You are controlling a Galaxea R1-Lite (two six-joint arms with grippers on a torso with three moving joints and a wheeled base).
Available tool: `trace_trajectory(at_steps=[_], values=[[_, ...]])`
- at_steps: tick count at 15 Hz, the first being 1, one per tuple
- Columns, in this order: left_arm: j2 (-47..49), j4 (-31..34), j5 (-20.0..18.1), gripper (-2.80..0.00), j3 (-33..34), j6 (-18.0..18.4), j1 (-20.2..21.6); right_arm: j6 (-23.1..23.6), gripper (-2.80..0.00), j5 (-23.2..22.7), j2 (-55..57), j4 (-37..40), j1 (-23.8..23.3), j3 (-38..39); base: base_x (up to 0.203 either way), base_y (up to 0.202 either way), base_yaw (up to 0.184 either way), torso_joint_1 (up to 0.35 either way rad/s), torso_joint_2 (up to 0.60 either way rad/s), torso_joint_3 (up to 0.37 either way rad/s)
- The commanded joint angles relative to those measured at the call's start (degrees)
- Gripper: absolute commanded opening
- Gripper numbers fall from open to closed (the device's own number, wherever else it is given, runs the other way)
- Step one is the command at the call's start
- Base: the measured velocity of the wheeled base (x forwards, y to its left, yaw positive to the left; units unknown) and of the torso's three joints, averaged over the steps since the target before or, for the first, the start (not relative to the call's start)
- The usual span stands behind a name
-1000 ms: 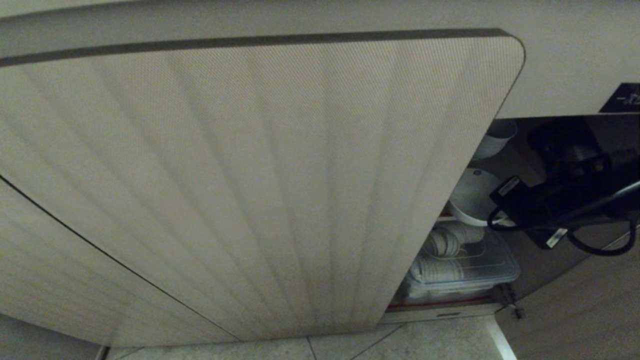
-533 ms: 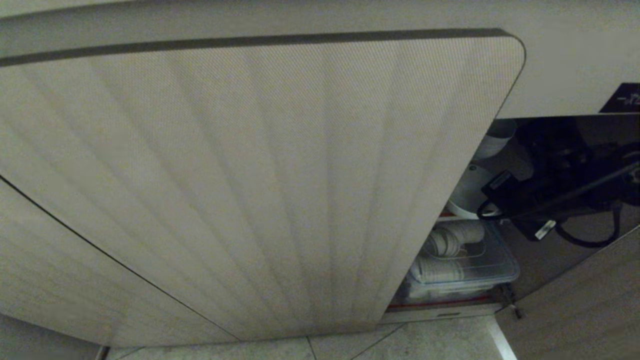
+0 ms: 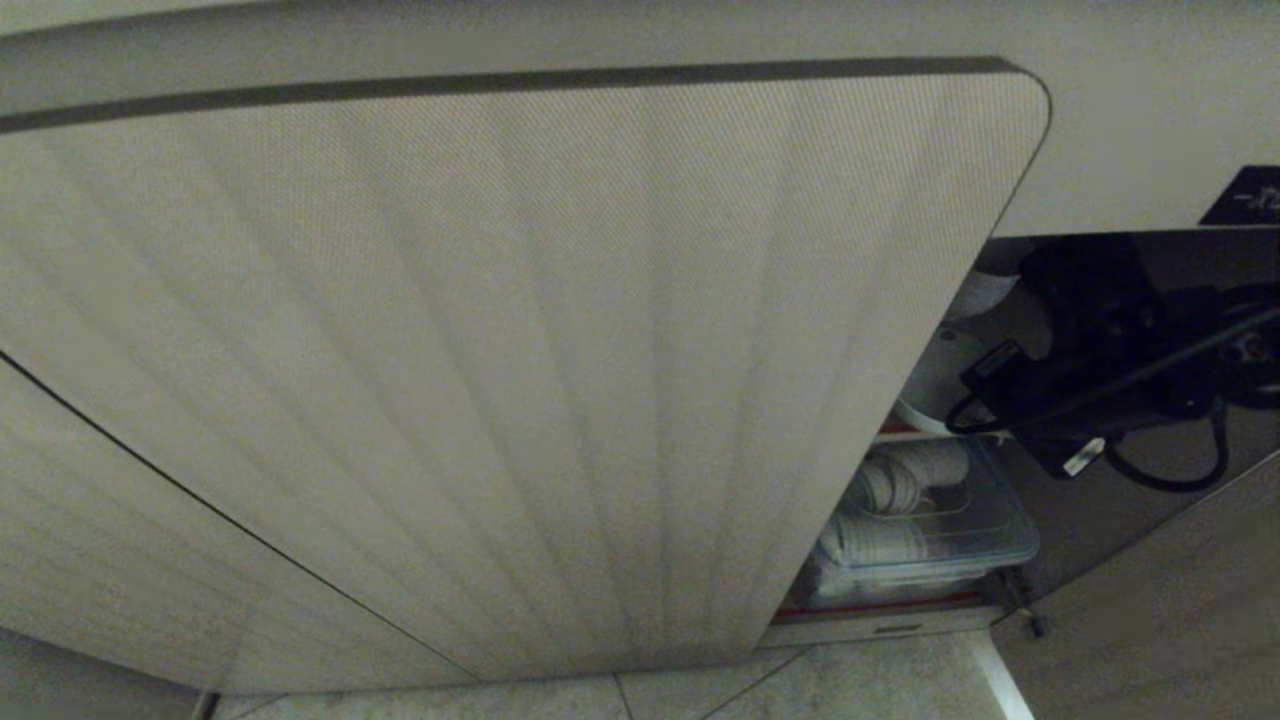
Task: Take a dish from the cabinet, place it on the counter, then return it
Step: Put it back into the cabinet
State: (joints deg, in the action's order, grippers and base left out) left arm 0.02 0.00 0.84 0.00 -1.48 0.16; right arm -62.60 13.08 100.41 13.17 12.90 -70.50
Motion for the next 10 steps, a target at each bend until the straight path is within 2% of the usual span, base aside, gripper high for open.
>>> trace_trajectory(at_steps=[1,10], values=[[-0.02,0.00,0.04,-2.80,0.00,-0.02,0.02,-0.71,-2.80,0.18,0.36,-0.06,0.02,-0.25,0.000,0.000,0.000,0.000,0.00,0.000],[-0.02,0.00,0.04,-2.80,0.00,-0.02,0.02,-5.09,-2.80,1.51,0.40,-0.25,0.02,-0.33,0.000,0.000,0.000,0.000,0.00,0.000]])
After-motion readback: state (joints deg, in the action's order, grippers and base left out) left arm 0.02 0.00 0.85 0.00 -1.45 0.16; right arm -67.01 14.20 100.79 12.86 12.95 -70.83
